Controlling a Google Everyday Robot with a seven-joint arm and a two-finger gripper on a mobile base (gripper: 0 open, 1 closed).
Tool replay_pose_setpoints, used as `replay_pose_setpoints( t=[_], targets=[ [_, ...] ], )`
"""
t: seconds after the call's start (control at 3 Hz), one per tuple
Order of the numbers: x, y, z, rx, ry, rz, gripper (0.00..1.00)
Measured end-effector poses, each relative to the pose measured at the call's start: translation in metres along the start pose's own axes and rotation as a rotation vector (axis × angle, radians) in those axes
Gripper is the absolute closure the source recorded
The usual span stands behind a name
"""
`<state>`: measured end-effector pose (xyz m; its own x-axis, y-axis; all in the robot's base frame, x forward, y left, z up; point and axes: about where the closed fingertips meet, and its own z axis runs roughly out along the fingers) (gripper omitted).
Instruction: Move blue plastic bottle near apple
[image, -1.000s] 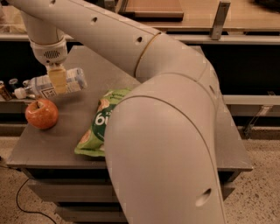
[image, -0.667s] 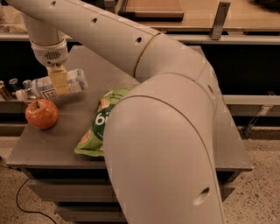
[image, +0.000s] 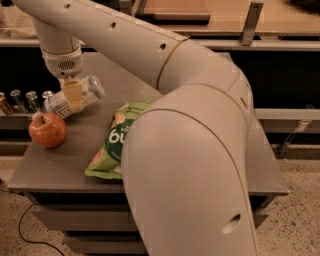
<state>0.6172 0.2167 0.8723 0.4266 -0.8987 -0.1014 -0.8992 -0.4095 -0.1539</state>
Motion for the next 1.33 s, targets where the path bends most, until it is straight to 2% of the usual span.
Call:
replay_pose_setpoints(
  t=[0.33,1.0,1.33],
  targets=[
    [0.004,0.003,0.002,-0.007,0.001,-0.005,0.00],
    [0.022,0.003,-0.006,0.013,0.015,0.002,0.00],
    [0.023,0.003,-0.006,0.014,0.015,0.003,0.00]
  ],
)
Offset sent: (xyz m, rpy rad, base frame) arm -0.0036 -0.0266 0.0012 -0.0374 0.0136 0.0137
